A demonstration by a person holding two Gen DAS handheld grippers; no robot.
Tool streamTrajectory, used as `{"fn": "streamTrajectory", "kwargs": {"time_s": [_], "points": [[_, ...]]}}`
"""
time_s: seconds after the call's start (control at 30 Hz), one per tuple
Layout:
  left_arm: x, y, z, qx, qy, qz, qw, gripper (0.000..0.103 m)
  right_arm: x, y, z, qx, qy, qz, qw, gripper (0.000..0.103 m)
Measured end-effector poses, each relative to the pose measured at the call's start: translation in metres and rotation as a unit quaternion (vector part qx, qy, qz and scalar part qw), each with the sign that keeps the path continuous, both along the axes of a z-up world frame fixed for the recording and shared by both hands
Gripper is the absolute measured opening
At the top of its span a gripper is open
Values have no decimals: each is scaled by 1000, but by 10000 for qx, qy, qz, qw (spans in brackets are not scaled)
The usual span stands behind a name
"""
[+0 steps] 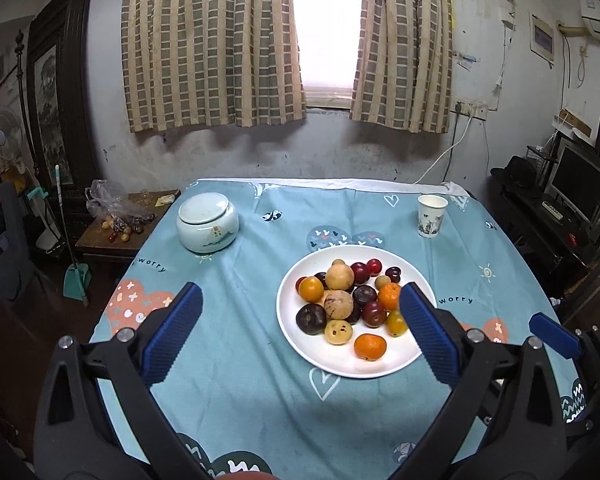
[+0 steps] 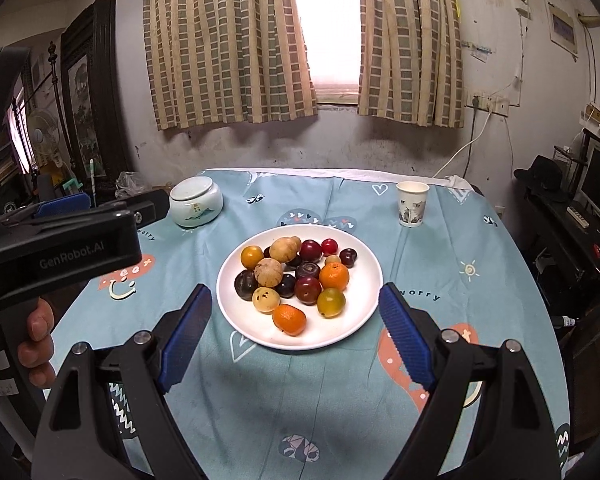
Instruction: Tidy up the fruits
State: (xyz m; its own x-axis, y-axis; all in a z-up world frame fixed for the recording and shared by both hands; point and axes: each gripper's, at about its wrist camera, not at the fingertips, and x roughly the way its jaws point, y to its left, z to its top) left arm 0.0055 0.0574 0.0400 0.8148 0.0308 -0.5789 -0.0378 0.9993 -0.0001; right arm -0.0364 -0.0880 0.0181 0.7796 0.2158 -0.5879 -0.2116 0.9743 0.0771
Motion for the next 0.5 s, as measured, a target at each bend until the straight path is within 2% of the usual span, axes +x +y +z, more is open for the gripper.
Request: {"fn": "streamTrajectory", "kwargs": {"time_s": [0.5], "points": [[7, 1, -1, -12, 76, 77, 9999, 100, 3, 0, -10, -21, 141, 6, 9999, 86]]}}
